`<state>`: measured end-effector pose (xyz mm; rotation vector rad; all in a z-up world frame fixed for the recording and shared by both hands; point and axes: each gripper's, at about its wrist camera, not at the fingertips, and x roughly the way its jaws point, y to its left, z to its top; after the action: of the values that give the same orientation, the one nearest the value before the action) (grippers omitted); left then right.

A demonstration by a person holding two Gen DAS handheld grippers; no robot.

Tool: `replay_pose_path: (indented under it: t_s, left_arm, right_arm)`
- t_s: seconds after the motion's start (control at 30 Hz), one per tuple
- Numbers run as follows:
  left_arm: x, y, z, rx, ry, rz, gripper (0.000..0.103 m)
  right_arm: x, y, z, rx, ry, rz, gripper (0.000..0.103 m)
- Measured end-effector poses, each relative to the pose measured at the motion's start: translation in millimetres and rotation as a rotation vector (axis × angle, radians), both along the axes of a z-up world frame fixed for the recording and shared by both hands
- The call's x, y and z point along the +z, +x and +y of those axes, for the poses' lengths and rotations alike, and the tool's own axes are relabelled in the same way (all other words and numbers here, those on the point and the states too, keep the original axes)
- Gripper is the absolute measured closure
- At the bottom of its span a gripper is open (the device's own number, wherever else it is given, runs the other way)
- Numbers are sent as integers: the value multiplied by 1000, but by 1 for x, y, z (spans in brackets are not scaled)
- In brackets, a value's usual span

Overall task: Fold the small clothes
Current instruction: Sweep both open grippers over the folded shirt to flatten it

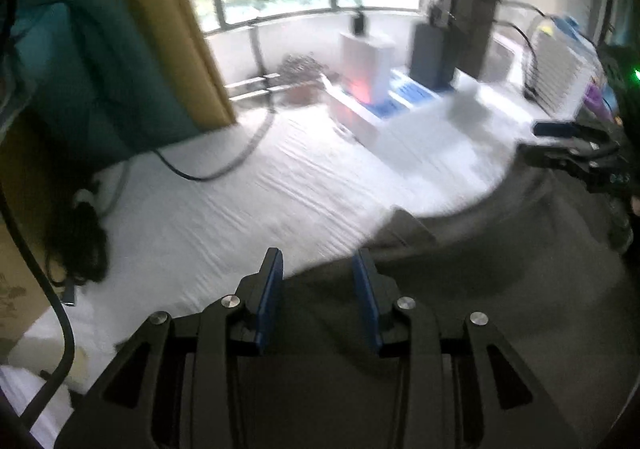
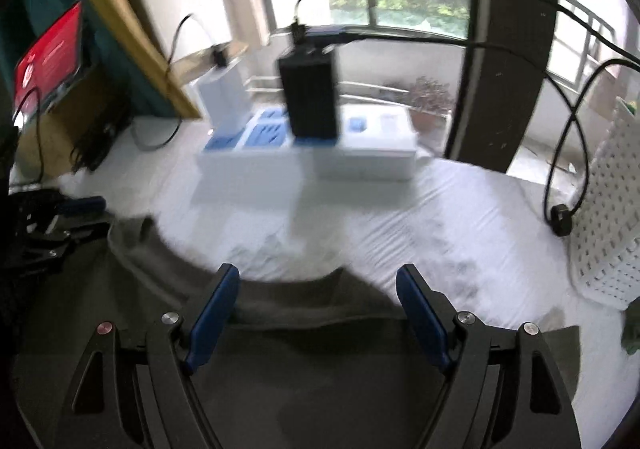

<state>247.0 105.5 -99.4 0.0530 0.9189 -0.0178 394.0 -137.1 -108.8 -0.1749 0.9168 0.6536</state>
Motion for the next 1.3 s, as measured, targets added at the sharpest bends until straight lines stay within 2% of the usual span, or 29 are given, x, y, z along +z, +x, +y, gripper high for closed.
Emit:
replay_pose_path:
  t_s: [0.13, 0.27, 0.4, 0.5, 0.57, 0.6, 0.63, 0.7, 0.9, 1.07, 1.17, 1.3]
  left_arm:
    - [9, -6, 0, 9, -13, -23, 65]
    - [16, -21, -23, -77, -30, -14, 64]
    - [10, -27, -48, -166, -64, 31, 64]
    - [-6, -19, -62, -200, -49, 78, 64]
    - [-16, -10, -63, -192, -52, 89, 64]
    - [-16, -6, -63, -191, -56, 75, 64]
    - [-16, -4, -61, -190, -60, 77, 64]
    - [-15, 1, -60, -184, -74, 70, 64]
    - [-18, 5, -52, -143, -73, 37, 64]
    - [-1, -7, -28, -71, -40, 21, 64]
    - [13, -28, -6, -40, -38, 3, 56]
    - [28, -69, 14, 6, -57, -32, 55]
  right_arm:
    - [10, -16, -3, -7, 5, -32, 21]
    - [18, -45, -3, 26, 5, -45, 21]
    - [8, -76, 11, 113, 13, 3, 21]
    - [-9, -83, 25, 168, 9, 63, 21]
    - [-16, -79, 32, 190, 9, 72, 21]
    - [-16, -75, 35, 187, 12, 67, 24]
    - [-16, -68, 38, 178, 7, 65, 35]
    - [-16, -55, 40, 163, 11, 76, 40]
    - [-15, -43, 49, 177, 4, 54, 40]
    - [-8, -46, 37, 108, -23, 22, 39]
    - [5, -57, 21, 90, -22, 0, 39]
    - [23, -75, -7, 49, -35, -47, 39]
